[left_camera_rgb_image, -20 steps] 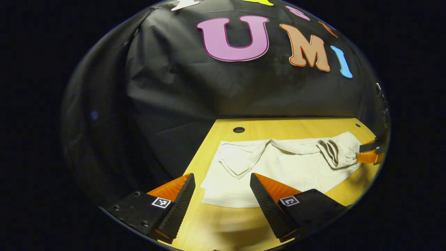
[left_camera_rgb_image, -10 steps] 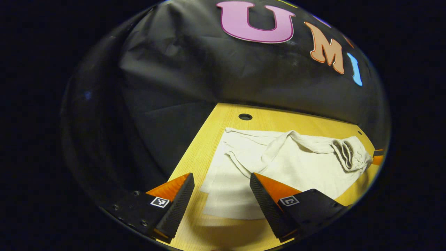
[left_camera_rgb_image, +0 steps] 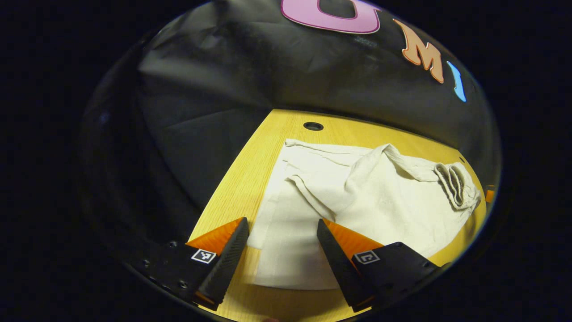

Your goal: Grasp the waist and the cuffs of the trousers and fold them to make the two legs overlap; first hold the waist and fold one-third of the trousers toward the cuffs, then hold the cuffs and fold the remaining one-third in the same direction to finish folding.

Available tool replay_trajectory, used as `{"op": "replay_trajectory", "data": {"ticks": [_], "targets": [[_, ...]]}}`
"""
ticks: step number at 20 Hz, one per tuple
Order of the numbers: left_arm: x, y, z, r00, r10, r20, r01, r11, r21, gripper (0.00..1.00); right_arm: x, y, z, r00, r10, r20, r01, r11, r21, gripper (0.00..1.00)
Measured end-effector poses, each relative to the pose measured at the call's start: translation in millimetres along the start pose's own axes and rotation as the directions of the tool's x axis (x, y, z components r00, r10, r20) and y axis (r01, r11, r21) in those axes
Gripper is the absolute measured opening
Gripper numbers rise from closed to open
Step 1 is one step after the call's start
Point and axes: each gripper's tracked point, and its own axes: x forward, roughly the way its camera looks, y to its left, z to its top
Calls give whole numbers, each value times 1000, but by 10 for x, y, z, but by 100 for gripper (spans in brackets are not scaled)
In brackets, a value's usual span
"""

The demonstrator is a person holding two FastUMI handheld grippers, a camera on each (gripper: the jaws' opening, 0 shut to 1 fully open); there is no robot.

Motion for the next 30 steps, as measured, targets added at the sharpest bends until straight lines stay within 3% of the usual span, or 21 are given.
{"op": "replay_trajectory", "data": {"ticks": [1, 2, 4, 5, 6, 9, 10, 11, 13, 15, 17, 18, 25, 26, 29, 30], "targets": [[13, -16, 1, 1000, 2, -11, -2, 1000, 13, 96, -1, -19, -24, 1000, -7, -3, 6, 1000, -7, 92], [9, -21, -32, 1000, 4, -17, -3, 999, 42, 96, -8, -31, -36, 1000, -12, -8, 11, 1000, -14, 96], [34, -80, 1, 1000, -10, -9, 10, 999, 42, 93, 3, -36, -63, 1000, -12, -15, 12, 1000, -19, 92], [24, -124, -1, 1000, -15, -15, 16, 999, 39, 75, 1, -33, -80, 1000, -8, -18, 8, 1000, -19, 96], [26, -189, 8, 1000, -27, -15, 27, 999, 31, 70, 2, -30, -75, 1000, -1, -19, 0, 1000, -17, 96], [41, -328, 31, 999, -53, 2, 53, 998, -15, 13, 11, 7, -71, 1000, 20, -20, -20, 1000, -11, 96], [46, -325, 47, 999, -52, 12, 52, 998, -23, 11, 13, 7, -55, 999, 28, -18, -28, 1000, -7, 96], [33, -332, 43, 999, -50, -3, 50, 998, -39, 1, 4, 12, -45, 999, 35, -17, -35, 999, -5, 97], [-8, -357, 35, 998, -44, -46, 40, 996, -75, 0, -26, -1, 13, 999, 46, -8, -46, 999, -10, 92], [-54, -414, 145, 998, -44, -38, 40, 994, -103, 0, -74, -62, 72, 999, 47, 6, -47, 999, -21, 97], [-157, -542, 338, 999, -51, 0, 51, 994, -97, 0, -142, -161, 103, 999, 49, 14, -49, 999, -18, 92], [-219, -610, 440, 998, -51, 21, 53, 995, -89, 0, -175, -209, 117, 999, 51, 20, -50, 999, -17, 96], [-594, -1360, 1111, 982, -123, 145, 132, 990, -54, 0, -393, -544, 99, 997, 66, 37, -66, 998, -5, 96], [-620, -1463, 1163, 980, -130, 148, 138, 989, -48, 0, -417, -604, 105, 997, 66, 38, -66, 998, -6, 92], [-719, -1806, 1332, 970, -170, 175, 181, 982, -50, 0, -501, -779, 85, 997, 64, 45, -64, 998, -2, 92], [-737, -1922, 1369, 967, -182, 180, 194, 980, -49, 0, -523, -840, 88, 997, 64, 47, -64, 998, 1, 96]]}}
